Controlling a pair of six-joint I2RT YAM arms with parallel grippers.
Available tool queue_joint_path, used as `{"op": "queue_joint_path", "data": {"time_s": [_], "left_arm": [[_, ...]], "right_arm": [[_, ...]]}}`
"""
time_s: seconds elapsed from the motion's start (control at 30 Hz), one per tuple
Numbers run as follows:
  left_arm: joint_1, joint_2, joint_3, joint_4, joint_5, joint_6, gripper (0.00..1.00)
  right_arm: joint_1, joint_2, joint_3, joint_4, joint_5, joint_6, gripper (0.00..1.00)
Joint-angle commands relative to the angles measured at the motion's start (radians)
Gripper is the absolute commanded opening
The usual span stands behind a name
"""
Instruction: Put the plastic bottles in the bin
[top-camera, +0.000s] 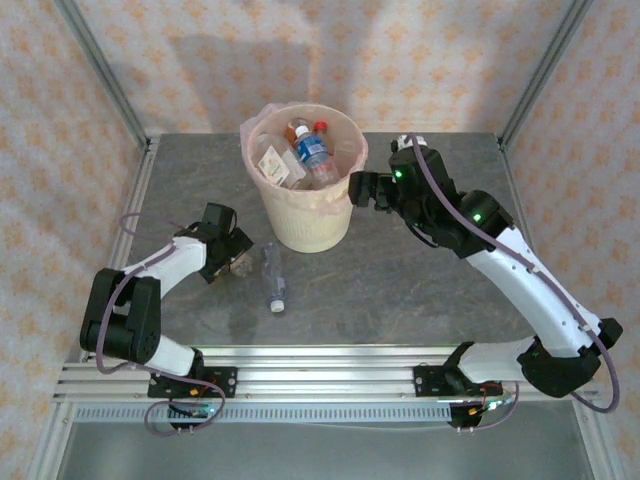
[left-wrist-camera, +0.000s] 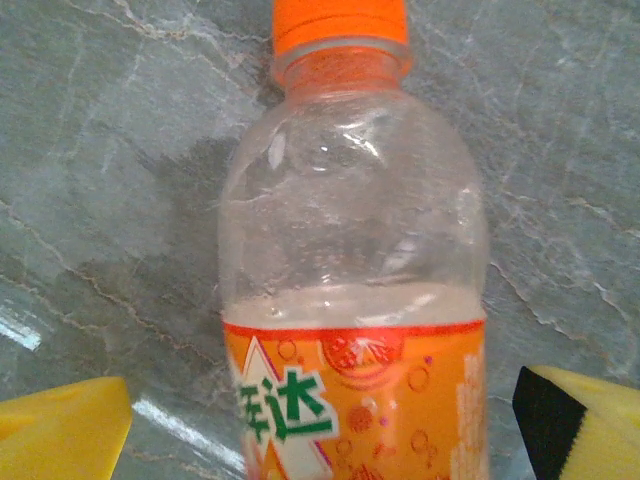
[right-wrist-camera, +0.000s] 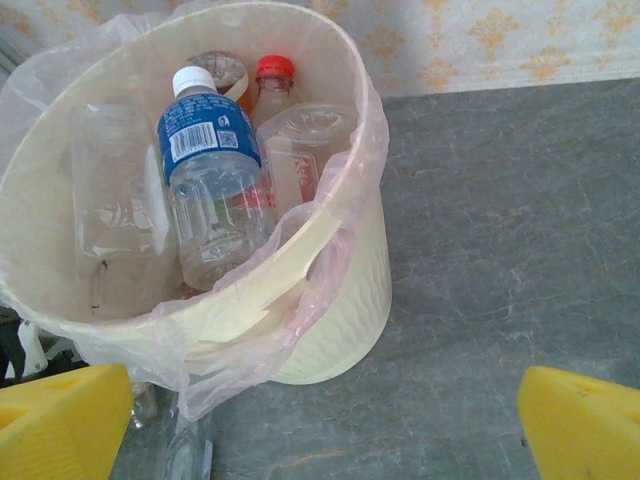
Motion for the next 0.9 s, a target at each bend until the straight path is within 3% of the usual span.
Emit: {"op": "queue_joint_path", "data": {"time_s": [0.0, 0.23, 0.57, 0.87], "left_arm": [[0.007, 0.026, 0.015, 0.022, 0.005, 0.013, 1.00], [0.019, 0.043, 0.002, 0.031, 0.007, 0.010, 0.93], [0.025, -0.007, 0.009, -0.006, -0.030, 0.032, 0.62], [0.025, -0.229, 0.095, -0.153, -0.099, 0.099, 0.58]], "right_arm": [[0.000, -0.021, -0.015, 0.025, 0.024, 0.020, 0.99], [0.000, -0.017, -0.020, 0.028, 0.017, 0.030, 0.99], [0.000, -0.015, -0.027, 0.038, 0.018, 0.041, 0.99], [0.000, -0.035, -0.061, 0.046, 0.052, 0.064, 0.99]]}}
